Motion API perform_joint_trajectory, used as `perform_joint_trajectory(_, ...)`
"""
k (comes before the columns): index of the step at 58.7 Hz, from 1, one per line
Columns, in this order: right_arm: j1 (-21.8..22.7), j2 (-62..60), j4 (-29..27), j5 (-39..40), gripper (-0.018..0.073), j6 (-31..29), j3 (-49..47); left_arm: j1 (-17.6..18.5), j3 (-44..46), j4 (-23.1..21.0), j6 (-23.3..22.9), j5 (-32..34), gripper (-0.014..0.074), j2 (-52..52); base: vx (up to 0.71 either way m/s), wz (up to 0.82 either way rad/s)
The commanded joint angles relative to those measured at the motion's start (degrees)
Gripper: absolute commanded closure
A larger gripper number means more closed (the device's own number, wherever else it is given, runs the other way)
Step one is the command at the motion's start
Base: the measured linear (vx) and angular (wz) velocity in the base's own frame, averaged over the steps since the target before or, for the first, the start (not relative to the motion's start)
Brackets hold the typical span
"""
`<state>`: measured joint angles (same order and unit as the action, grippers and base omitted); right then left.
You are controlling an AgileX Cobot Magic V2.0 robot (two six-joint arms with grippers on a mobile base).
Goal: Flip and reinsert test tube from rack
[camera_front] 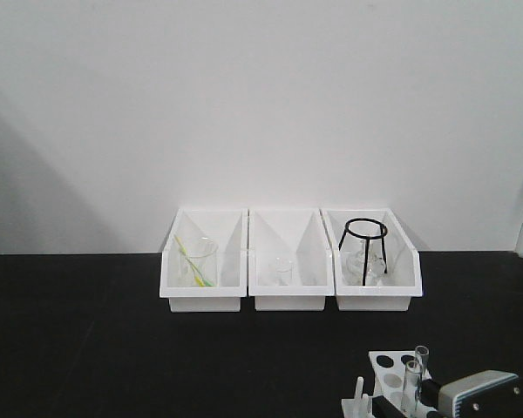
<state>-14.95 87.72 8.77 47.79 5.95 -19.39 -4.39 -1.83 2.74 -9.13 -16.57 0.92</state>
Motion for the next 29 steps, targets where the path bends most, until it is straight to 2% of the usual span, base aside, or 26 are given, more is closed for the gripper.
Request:
perform_joint_trajectory(1, -0.08, 0.81, 0.48, 5.64, 0.0055, -0.11, -3.07, 0.41, 0.01, -0.25, 0.01, 5.00, 0.0603, 0.65, 0.00, 0.00)
perform_joint_trajectory(7, -0.08, 2.92, 0.41, 5.70, 0.0083, -0.11, -4.56, 0.41, 0.01, -0.25, 0.01, 5.00, 0.0603, 0.65, 0.00, 0.00)
perform_joint_trajectory(14, -0.08, 3.88, 0.05, 5.91, 0.0165, -0.11, -4.80, 0.41, 0.01, -0.25, 0.01, 5.00, 0.0603, 0.65, 0.00, 0.00)
perform_joint_trajectory(29, -0.08, 3.89, -0.43, 8.07, 0.0435, -0.46, -4.80, 0.41, 0.01, -0.25, 0.01, 5.00, 0.0603, 0.65, 0.00, 0.00)
